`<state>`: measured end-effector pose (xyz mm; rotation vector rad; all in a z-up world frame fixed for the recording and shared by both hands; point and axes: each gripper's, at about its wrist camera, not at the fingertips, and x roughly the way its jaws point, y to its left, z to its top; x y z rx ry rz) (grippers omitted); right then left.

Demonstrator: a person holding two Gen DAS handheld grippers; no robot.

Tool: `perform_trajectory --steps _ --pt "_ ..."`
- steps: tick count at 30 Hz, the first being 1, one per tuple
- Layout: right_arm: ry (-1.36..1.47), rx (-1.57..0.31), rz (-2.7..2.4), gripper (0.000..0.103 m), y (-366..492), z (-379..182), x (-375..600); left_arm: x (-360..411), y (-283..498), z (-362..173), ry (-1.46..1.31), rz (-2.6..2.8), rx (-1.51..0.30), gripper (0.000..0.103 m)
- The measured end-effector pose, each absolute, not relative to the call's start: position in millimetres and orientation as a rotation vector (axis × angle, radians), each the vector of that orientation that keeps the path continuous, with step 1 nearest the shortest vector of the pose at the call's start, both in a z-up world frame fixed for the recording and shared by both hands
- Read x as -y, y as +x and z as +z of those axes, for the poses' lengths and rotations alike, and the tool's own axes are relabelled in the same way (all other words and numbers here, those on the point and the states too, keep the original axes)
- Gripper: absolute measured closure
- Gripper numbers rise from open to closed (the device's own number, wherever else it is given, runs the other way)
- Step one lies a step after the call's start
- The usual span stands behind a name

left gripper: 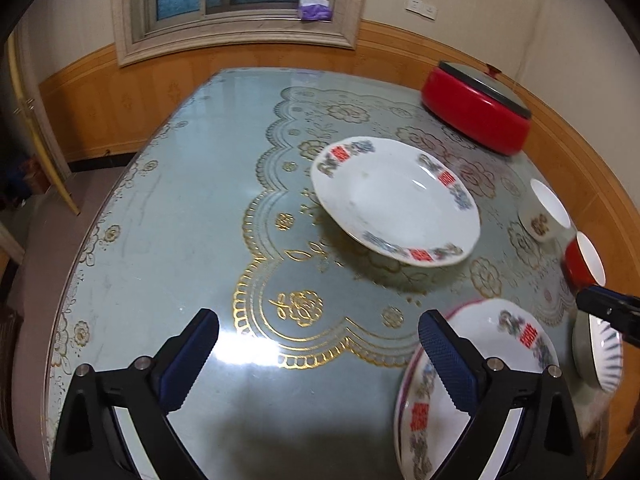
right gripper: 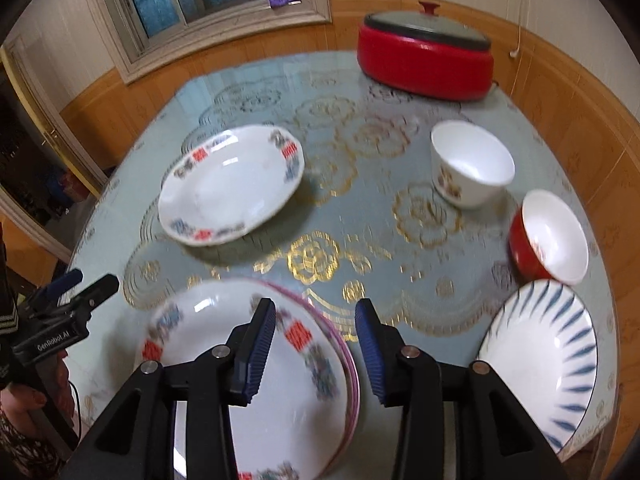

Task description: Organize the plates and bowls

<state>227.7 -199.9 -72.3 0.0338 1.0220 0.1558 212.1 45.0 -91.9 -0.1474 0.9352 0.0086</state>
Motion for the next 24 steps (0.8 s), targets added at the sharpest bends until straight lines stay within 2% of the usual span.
perform_trajectory --steps 5,9,14,16,24 --pt "-0.019 -1.042 0.181 0.058 245 -73 185 -49 219 -94 -0.14 0.024 -0.948 0.0" --pt "-0.06 -1.094 0.195 0.034 261 -84 177 -52 234 -100 -0.144 0.016 -0.976 0.0" --pt "-0.078 -1.112 0.217 0.032 280 -91 174 -64 254 -107 -0.222 -0.007 -1.011 0.0" --pt "-0.086 -1.115 0.218 0.025 289 -92 173 -68 263 -111 -0.26 -0.017 -1.026 0.0" --pt "-0.085 -1.097 0.267 0.025 331 -92 170 -76 302 -117 -0.306 -0.032 -1.038 0.0"
